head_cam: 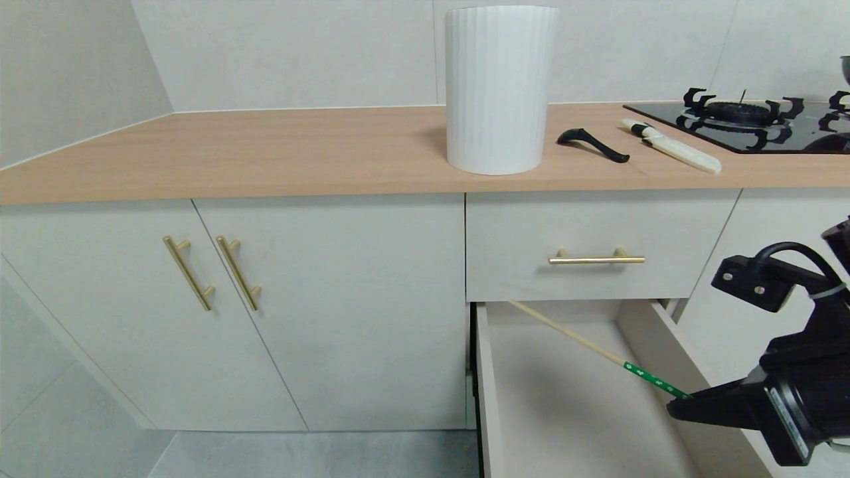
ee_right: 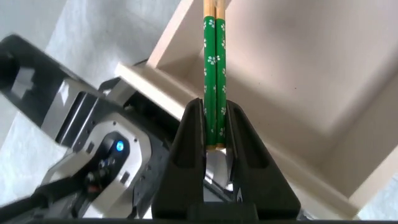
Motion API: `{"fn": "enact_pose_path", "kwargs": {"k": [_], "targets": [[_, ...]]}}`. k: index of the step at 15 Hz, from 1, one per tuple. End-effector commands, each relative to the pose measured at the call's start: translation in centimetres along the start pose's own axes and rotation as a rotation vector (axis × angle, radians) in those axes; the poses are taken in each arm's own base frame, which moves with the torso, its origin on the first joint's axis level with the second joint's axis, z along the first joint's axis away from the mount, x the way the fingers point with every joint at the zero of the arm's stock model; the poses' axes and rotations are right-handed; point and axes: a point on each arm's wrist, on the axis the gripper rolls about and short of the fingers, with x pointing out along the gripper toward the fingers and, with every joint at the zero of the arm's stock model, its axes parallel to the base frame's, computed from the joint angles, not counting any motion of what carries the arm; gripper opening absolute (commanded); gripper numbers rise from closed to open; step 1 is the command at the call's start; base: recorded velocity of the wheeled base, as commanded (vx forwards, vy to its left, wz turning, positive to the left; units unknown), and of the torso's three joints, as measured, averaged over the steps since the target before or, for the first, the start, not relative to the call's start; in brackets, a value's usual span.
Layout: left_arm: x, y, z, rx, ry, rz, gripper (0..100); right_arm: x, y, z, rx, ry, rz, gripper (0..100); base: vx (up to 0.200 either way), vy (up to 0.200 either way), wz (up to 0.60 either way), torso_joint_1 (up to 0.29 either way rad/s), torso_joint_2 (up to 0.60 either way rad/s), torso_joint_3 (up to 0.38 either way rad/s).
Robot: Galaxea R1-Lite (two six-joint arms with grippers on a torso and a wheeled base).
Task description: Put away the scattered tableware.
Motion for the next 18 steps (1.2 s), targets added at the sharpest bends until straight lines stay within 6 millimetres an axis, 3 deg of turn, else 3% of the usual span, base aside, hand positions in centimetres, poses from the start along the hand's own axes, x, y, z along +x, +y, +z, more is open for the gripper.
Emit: {"fn": "enact_pose_path", "kwargs": {"k": [1, 7, 11, 14, 18], "targets": [[0.0, 0.0, 0.0, 0.000, 0.000, 0.000, 100, 2.8, -1.0, 0.9, 0.065, 0.080, -0.041, 0, 0.000, 0.000, 0.00, 0.000, 0.00, 0.000], [0.0, 0.0, 0.0, 0.000, 0.002, 0.000, 100, 10.7, -2.8, 2.6, 0.272, 0.235, -0.146, 0, 0.000, 0.000, 0.00, 0.000, 0.00, 0.000], [0.0, 0.0, 0.0, 0.000, 0.002, 0.000, 100, 15.4, -3.9, 2.4, 0.331, 0.258, -0.162, 0, 0.000, 0.000, 0.00, 0.000, 0.00, 0.000], [0.0, 0.0, 0.0, 0.000, 0.000, 0.000, 100, 18.2, -4.6, 2.2, 0.393, 0.233, -0.202, 0, 0.000, 0.000, 0.00, 0.000, 0.00, 0.000], [0.0, 0.0, 0.0, 0.000, 0.000, 0.000, 100, 20.5, -5.1, 1.6, 0.408, 0.257, -0.217, 0, 0.000, 0.000, 0.00, 0.000, 0.00, 0.000]]}}
